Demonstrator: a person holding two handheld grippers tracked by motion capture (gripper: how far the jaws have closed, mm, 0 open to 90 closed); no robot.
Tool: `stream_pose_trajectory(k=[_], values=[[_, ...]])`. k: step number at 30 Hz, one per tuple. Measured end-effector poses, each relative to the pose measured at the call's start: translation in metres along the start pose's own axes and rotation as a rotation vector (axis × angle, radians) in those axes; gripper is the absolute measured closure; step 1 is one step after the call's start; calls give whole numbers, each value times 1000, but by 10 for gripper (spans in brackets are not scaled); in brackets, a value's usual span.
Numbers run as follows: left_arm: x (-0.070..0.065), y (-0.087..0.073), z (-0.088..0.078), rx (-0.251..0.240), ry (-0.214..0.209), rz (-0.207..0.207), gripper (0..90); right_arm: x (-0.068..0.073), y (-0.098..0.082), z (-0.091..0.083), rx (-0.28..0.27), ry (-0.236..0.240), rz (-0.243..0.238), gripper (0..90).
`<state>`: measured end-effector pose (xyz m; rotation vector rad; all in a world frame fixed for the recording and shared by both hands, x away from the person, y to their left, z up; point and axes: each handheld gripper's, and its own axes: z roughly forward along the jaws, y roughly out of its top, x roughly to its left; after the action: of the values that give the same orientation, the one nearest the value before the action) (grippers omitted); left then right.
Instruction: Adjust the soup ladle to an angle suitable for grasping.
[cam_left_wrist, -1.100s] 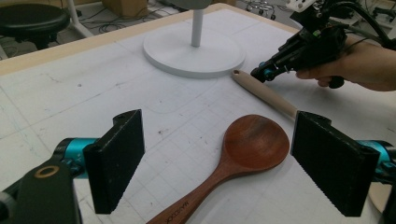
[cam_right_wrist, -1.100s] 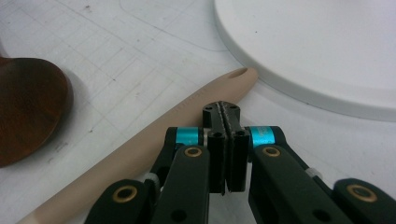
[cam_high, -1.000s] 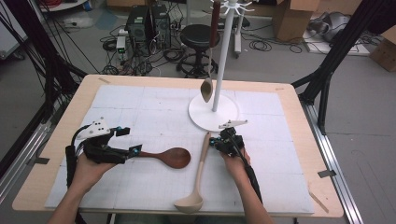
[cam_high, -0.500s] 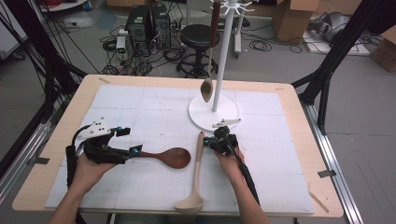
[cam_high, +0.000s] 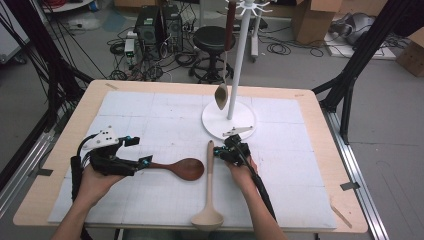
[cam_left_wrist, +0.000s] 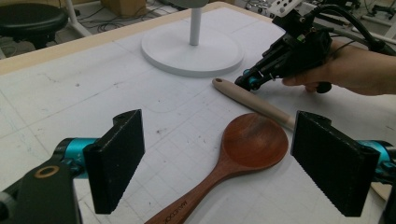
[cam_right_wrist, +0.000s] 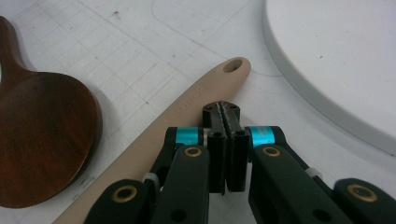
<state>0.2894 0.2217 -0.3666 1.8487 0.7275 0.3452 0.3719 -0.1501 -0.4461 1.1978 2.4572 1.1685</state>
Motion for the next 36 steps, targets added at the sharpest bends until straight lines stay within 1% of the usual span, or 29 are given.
stream_pose_trajectory(k=[1, 3, 5, 6, 8, 12, 16, 21, 25, 28, 29, 35, 36], values=[[0, 0, 0, 0, 1, 0, 181, -1, 0, 0, -2, 3, 5, 896], [0, 0, 0, 3, 2, 1, 181, 0, 0, 0, -2, 0, -4, 891], [0, 0, 0, 3, 4, -1, 181, 0, 0, -2, 5, -4, -13, 869], [0, -1, 0, 5, 3, 3, 181, 0, 0, -3, 10, -6, -7, 866], [0, -1, 0, 5, 4, 1, 181, -1, 0, -7, 19, -10, -17, 867], [0, -1, -2, 3, 6, 0, 181, 0, 0, -18, -7, 3, -8, 882], [0, -1, -2, 3, 7, 3, 181, 6, -2, -24, -12, 18, -31, 892], [0, -1, -1, 3, 7, 4, 181, 16, -6, -33, -15, 51, -49, 896], [0, -1, -1, 4, 7, 4, 181, 24, -13, -38, -9, 84, -80, 896], [-1, -1, -1, 5, 7, 2, 181, 33, -19, -42, -5, 114, -100, 896], [-1, -1, -1, 6, 8, 3, 181, 36, -22, -44, -6, 133, -108, 896], [-1, -1, 0, 8, 7, 6, 181, 55, -32, -50, 8, 188, -166, 896], [-1, -1, 0, 8, 6, 5, 181, 58, -34, -50, 4, 198, -168, 896]])
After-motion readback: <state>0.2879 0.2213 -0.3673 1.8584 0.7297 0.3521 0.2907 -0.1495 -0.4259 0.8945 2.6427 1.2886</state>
